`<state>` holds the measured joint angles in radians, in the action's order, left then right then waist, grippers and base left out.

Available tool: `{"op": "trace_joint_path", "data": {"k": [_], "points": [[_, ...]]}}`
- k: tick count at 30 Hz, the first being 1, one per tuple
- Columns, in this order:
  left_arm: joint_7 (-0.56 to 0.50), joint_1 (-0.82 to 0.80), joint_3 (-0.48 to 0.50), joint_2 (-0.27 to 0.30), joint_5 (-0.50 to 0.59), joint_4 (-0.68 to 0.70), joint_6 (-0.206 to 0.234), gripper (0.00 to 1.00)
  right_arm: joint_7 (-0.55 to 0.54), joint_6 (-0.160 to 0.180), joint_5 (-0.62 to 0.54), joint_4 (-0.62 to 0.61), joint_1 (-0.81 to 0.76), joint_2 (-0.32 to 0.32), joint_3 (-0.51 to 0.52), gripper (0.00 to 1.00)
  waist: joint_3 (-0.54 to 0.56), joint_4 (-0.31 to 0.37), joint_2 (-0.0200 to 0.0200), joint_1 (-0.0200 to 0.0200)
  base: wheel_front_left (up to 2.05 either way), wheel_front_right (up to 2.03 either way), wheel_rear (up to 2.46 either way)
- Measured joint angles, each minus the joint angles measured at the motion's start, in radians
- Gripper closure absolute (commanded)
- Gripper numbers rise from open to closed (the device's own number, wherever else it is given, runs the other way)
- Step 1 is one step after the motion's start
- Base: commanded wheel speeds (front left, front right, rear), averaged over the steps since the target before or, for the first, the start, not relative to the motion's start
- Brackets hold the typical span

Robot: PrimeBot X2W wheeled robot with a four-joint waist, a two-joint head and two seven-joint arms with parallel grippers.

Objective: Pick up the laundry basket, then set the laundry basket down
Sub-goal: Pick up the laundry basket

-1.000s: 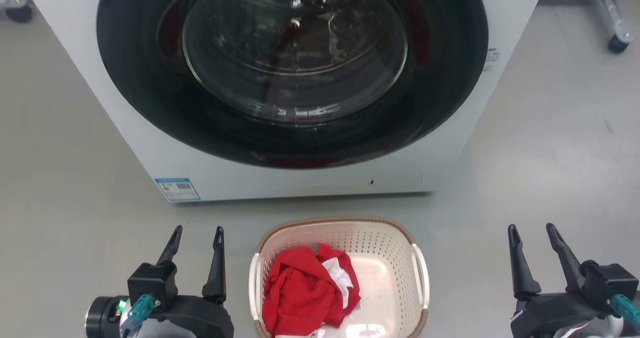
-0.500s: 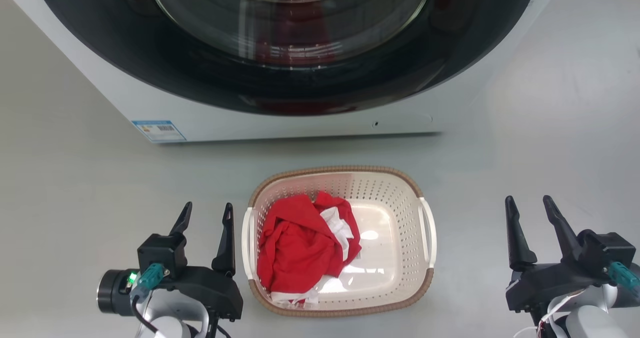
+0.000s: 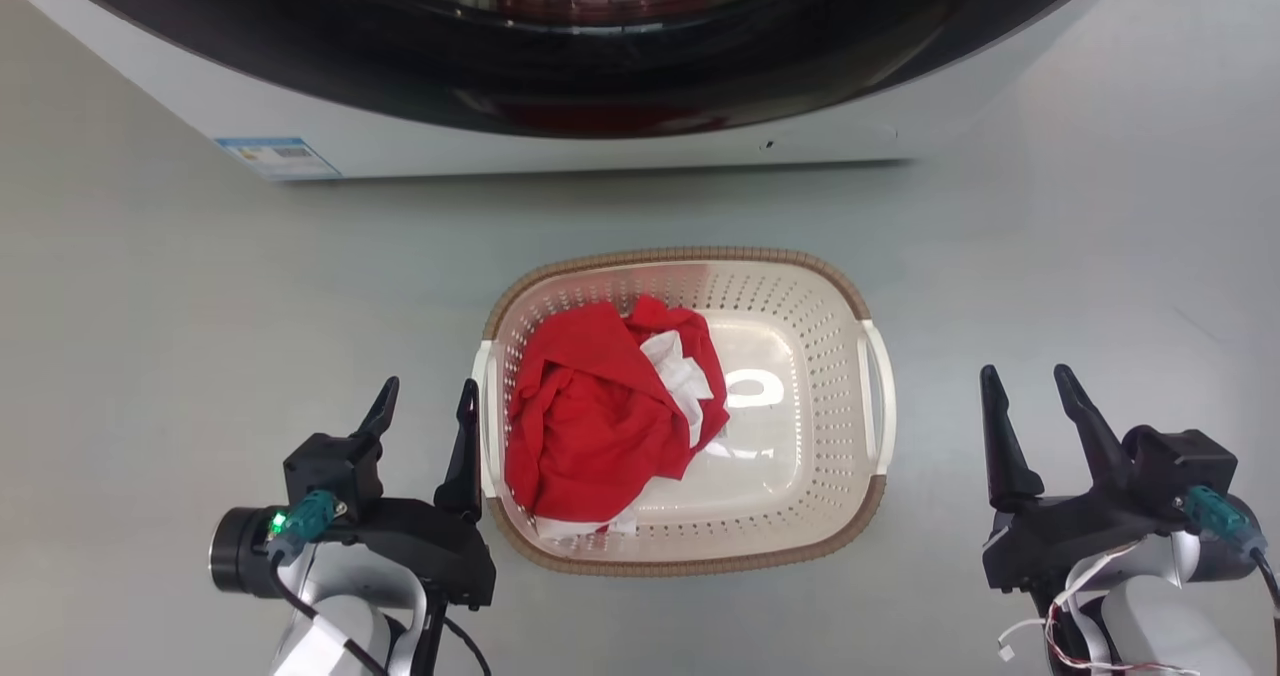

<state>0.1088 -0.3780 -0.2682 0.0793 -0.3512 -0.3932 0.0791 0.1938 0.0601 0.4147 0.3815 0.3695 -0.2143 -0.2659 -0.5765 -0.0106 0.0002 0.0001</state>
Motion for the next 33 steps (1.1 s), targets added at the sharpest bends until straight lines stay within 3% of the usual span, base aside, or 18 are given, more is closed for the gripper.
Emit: {"op": "trace_joint_path", "data": {"k": [22, 33], "points": [[0.057, -0.193, -0.007, -0.02, -0.015, -0.14, -0.036, 0.0, 0.012, -0.016, -0.001, 0.072, 0.169, 0.037, -0.019, 0.0, -0.261, 0.002, 0.0, 0.0, 0.0, 0.0, 0.0], [0.049, -0.292, 0.002, -0.02, -0.032, -0.293, -0.072, 0.0, 0.014, -0.044, -0.003, 0.184, 0.263, 0.079, -0.054, 0.0, -0.311, 0.003, 0.0, -0.0001, 0.0, 0.0, 0.0]]}}
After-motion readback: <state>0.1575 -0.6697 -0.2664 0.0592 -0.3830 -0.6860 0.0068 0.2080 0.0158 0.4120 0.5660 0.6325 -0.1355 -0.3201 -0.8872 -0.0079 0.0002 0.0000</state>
